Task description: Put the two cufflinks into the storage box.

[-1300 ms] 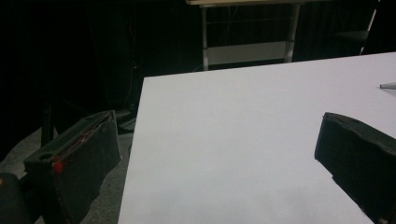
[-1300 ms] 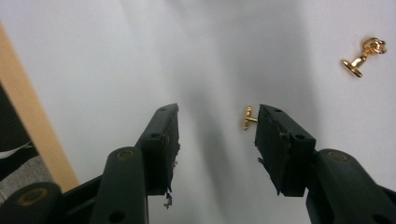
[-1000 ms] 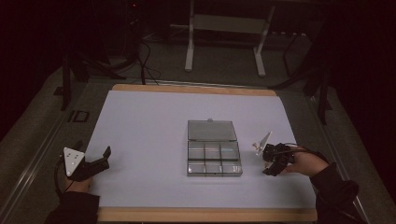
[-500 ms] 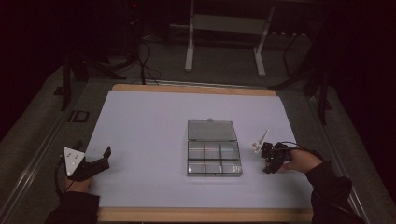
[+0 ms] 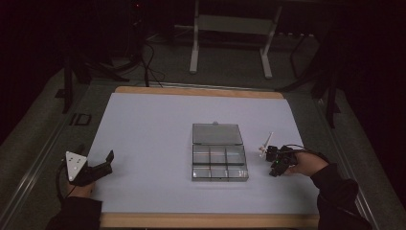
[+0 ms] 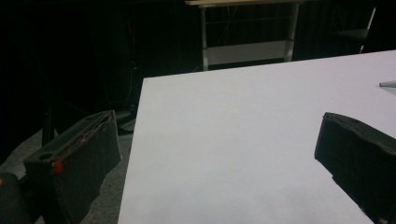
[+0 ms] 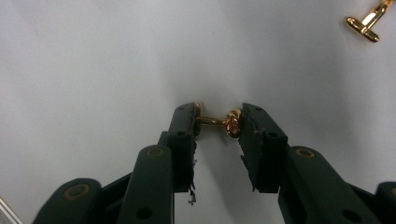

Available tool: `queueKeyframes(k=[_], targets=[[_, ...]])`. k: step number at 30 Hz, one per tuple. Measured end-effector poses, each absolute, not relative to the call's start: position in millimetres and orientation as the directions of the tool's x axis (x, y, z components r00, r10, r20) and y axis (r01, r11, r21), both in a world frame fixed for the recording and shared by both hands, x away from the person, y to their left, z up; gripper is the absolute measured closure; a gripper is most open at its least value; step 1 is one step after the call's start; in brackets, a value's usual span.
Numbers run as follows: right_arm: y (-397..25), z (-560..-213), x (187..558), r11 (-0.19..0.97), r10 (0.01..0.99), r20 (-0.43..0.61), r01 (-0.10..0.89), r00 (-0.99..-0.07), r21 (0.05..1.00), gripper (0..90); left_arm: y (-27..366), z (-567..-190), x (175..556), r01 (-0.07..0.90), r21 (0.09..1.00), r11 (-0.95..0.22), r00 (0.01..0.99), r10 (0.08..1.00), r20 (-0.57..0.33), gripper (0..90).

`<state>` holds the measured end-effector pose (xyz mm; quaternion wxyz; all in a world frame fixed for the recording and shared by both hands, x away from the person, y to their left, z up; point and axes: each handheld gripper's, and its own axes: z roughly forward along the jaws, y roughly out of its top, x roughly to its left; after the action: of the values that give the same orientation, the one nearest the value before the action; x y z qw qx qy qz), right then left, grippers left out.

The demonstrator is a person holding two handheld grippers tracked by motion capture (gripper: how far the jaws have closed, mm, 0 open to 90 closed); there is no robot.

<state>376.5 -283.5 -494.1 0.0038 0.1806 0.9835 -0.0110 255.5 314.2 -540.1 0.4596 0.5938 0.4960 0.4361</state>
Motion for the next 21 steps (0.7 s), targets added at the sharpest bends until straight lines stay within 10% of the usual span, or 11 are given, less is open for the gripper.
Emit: queueKeyframes(k=[21], targets=[[-274.8,-473.6,371.5,0.96,0.278,-0.006,0.278,-0.961,-0.021,66.9,314.5,-540.0,255.9,0.191,0.978,-0.082,0.127,0.99,0.058,0.4]])
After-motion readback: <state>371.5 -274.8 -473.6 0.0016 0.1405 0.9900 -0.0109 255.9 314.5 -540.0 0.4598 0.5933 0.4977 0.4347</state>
